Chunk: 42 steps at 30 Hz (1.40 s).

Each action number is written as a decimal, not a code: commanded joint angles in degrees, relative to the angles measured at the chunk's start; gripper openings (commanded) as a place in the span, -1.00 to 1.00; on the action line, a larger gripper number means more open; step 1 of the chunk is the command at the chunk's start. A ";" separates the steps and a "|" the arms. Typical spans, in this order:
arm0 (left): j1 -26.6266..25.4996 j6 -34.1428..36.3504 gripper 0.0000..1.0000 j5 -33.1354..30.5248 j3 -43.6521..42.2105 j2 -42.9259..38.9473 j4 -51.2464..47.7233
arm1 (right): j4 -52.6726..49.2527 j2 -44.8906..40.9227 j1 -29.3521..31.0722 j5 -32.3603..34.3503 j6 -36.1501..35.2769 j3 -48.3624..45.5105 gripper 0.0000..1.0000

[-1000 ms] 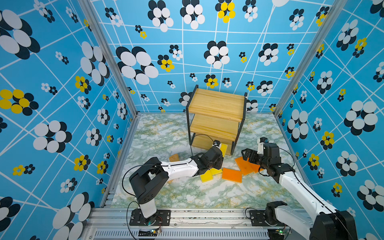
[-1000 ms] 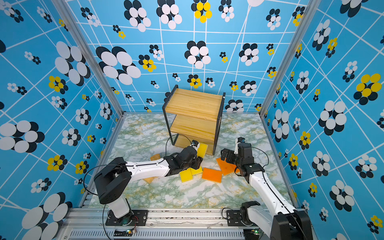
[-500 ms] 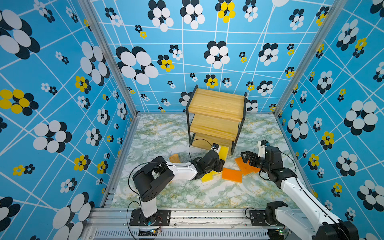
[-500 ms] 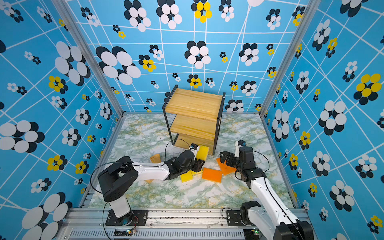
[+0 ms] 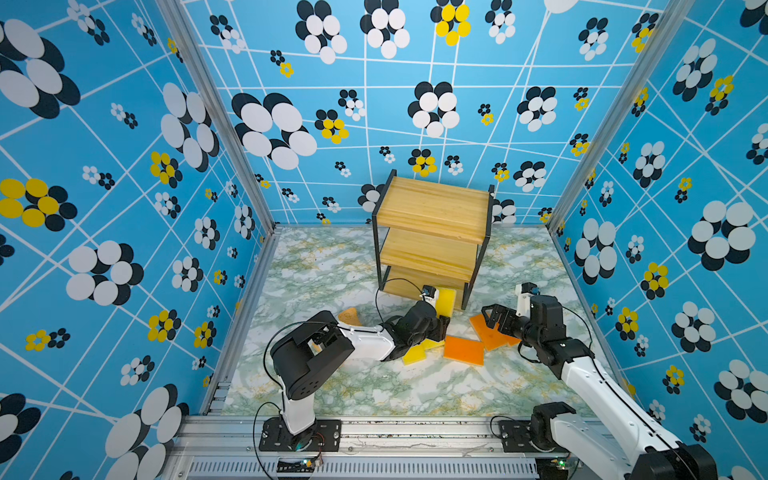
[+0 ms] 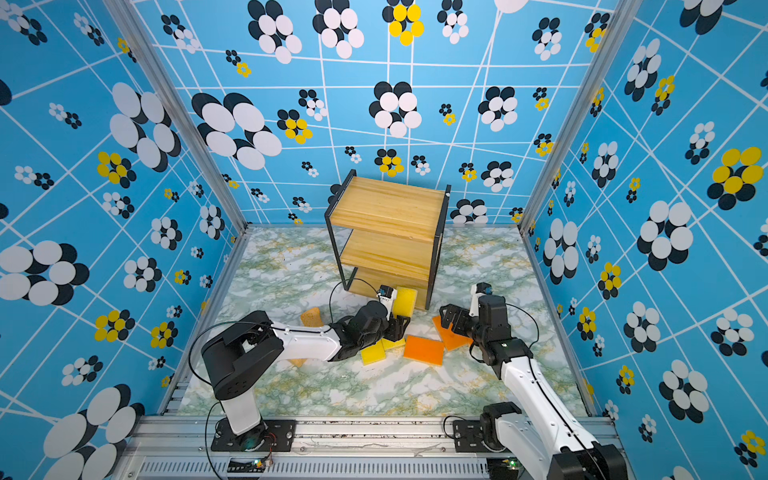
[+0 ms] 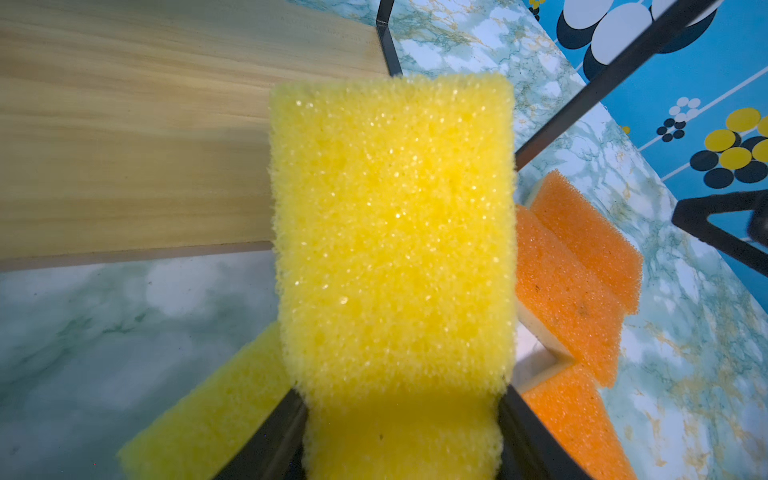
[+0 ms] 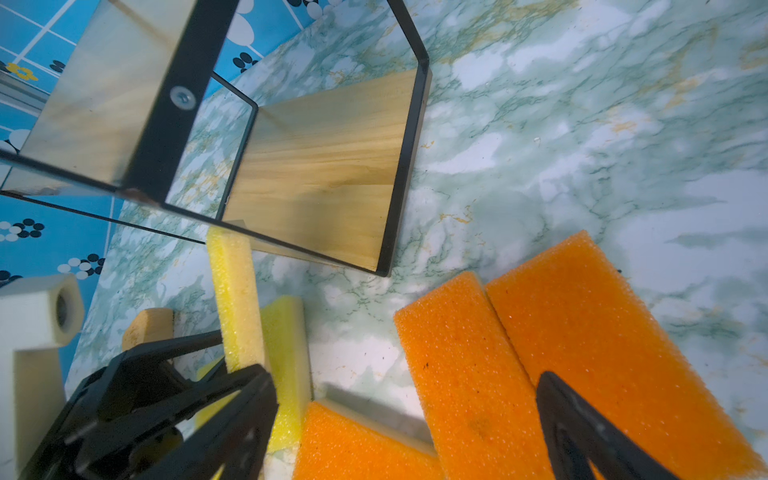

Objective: Place and organize the cleaning sponges onto the shelf
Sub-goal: 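Carry the yellow sponge with the left gripper into the shelf's bottom tier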

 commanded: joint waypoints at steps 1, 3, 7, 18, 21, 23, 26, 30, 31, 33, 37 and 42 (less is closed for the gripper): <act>0.76 -1.11 0.21 0.04 1.16 0.94 2.38 | -0.27 -0.44 0.52 0.00 0.30 -0.23 0.99; 0.97 -0.95 0.21 -0.62 1.24 1.78 2.85 | -0.17 -0.61 0.51 -0.01 0.30 -0.40 0.99; 1.33 -0.77 0.21 -0.35 2.55 3.31 3.47 | 0.10 -0.57 0.52 -0.01 0.35 -0.82 0.99; 1.61 -0.77 0.22 -0.90 4.32 5.85 5.21 | 0.45 -0.69 0.51 0.20 0.34 -1.36 0.99; 1.12 1.10 0.24 -2.75 4.91 5.93 4.69 | 0.63 -0.43 0.46 0.00 0.48 -1.38 0.99; 0.59 2.35 0.24 -3.67 5.35 6.00 4.18 | 0.63 -0.40 0.49 -0.05 0.48 -1.40 0.99; 0.04 2.86 0.25 -4.07 5.64 6.39 3.72 | 0.49 -0.74 0.52 0.17 0.48 -1.56 0.99; -0.49 2.53 0.25 -5.39 4.81 6.47 4.42 | 0.19 -1.08 0.45 0.40 0.39 -1.50 0.99; -0.61 2.70 0.25 -5.69 4.67 6.36 4.51 | 0.19 -1.17 0.50 0.31 0.39 -1.60 0.99; -0.98 3.72 0.24 -6.63 4.91 6.21 3.81 | 0.27 -1.16 0.50 0.35 0.39 -1.73 0.99; -1.66 5.95 0.24 -9.01 5.24 6.02 2.97 | 0.28 -1.14 0.47 0.42 0.39 -1.82 0.98; -1.63 6.53 0.24 -10.18 5.44 6.31 3.02 | 0.05 -1.57 0.47 0.53 0.39 -2.08 0.99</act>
